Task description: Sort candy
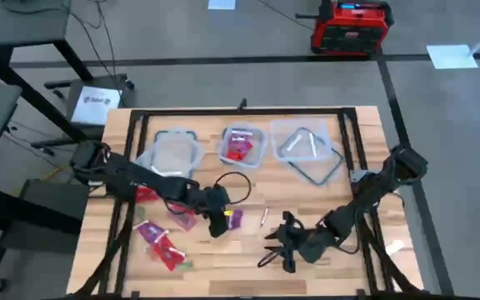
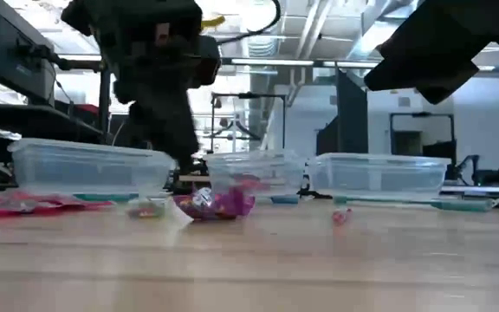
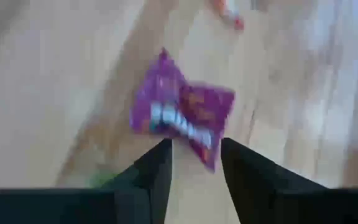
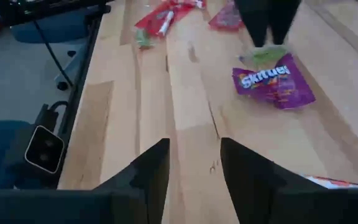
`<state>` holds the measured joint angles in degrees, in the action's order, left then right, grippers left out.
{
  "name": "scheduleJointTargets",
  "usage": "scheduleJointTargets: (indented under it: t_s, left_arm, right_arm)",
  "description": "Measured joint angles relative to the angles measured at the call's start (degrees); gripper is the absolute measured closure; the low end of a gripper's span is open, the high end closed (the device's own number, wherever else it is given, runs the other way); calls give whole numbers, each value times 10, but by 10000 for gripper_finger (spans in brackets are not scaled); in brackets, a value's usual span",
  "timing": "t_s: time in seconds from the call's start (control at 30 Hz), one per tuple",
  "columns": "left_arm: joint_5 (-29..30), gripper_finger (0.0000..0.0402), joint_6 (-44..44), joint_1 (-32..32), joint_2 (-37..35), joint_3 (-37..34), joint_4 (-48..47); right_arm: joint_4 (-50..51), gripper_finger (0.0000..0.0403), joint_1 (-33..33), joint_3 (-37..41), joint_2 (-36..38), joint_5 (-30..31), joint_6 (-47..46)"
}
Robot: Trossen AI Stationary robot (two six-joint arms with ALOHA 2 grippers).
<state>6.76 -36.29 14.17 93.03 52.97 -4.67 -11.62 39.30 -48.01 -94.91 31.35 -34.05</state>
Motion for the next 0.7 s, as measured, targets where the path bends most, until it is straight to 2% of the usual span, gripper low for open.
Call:
scheduleJointTargets:
  t_s: [0.13,0.33,0.47,0.7]
  left_arm:
    - [19,277,78,0,1,0,15]
    - [19,276,154,22,61,10,19]
    - [61,276,162,24,104,27,17]
    - [65,276,152,18,188,58,17]
  right_arm:
    - [0,271,0,0,0,0,0]
    - [4,271,0,0,0,0,0]
    - [5,271,0,0,0,1,0]
    - [8,271,0,0,0,2,0]
